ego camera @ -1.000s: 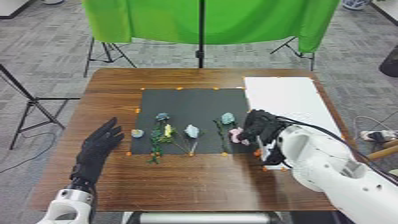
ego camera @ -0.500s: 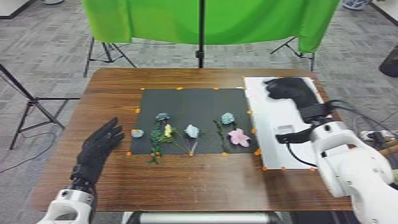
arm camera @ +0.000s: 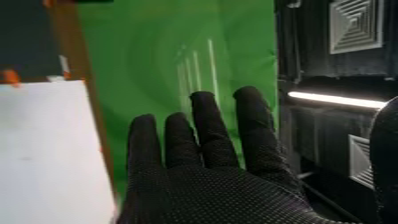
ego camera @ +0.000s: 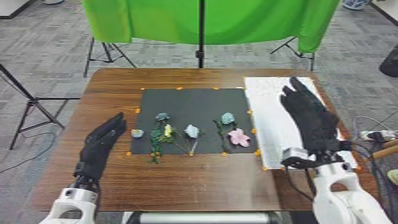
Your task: Arrange flowers
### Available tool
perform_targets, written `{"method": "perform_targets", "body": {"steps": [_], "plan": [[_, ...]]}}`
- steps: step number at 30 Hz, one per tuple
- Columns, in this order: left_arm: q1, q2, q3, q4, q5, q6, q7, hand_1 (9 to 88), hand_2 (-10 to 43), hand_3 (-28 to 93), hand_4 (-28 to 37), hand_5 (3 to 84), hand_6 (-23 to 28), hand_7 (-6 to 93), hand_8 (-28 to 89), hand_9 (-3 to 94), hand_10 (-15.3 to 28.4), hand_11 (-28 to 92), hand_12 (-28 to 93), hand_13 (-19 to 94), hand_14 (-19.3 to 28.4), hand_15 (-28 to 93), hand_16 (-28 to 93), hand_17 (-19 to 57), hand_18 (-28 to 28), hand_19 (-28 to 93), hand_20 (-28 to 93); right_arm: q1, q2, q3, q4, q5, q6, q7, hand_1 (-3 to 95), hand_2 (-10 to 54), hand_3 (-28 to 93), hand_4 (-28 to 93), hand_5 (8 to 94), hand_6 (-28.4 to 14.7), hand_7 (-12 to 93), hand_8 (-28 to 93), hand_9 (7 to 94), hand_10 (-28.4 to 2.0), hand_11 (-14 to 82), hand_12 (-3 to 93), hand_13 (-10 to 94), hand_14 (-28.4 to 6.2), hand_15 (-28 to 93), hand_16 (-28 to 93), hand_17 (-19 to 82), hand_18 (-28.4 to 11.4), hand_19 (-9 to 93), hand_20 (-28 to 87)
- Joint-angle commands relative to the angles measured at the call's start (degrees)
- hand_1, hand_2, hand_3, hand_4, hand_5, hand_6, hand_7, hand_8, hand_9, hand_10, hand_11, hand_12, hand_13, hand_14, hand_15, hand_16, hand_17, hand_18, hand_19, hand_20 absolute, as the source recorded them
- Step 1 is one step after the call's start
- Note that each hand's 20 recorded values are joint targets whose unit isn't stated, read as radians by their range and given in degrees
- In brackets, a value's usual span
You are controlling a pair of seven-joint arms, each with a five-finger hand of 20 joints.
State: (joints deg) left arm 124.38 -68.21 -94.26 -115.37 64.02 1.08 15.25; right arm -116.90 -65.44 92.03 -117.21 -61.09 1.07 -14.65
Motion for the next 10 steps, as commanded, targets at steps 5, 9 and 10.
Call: {"method": "perform_targets", "body": {"steps": [5, 9, 10], "plan": [[-1.0, 0.33, 1.43, -1.03, -0.35, 3.1, 2.77, 29.0, -5.9, 65, -20.1, 38.7, 3.5, 7.6, -5, 37.3, 10.9, 10, 13, 27, 13.9, 10, 5, 2.4, 12.2, 1, 18, -4.3, -2.3, 0.7, -1.0, -1.4, 0.6, 0.9, 2.7, -0.8, 77, -18, 32.4, 0.1, 6, -7, 32.5, -13.4, 2.0, 9.7, 20, -9.4, 1, 9, 10, -11.6, 0, 19], [-1.2, 0.35, 1.27, -1.12, -0.34, 1.86, 2.02, 29.1, -5.8, 65, -20.1, 38.9, 3.4, 7.7, -5, 37.3, 10.9, 10, 13, 27, 13.8, 10, 5, 2.5, 12.2, 1, 18, -4.3, -2.3, 0.8, -1.0, -1.6, 0.7, 0.8, 2.8, -0.6, 77, -18, 32.4, 0.1, 6, -7, 32.9, -13.6, 2.3, 9.9, 20, -10.3, 2, 9, 11, -12.0, 0, 19], [-1.3, 0.27, 1.33, -1.07, -0.18, 1.61, 1.99, 29.1, -5.8, 65, -20.2, 38.9, 3.4, 7.7, -5, 37.3, 10.9, 10, 13, 27, 13.9, 10, 5, 2.5, 12.2, 1, 18, -4.3, -2.3, 0.8, -1.0, -1.5, 0.7, 0.9, 2.8, -0.5, 77, -18, 32.4, 0.1, 6, -7, 33.1, -13.7, 2.3, 9.9, 20, -10.4, 2, 9, 11, -12.0, 0, 19]]}}
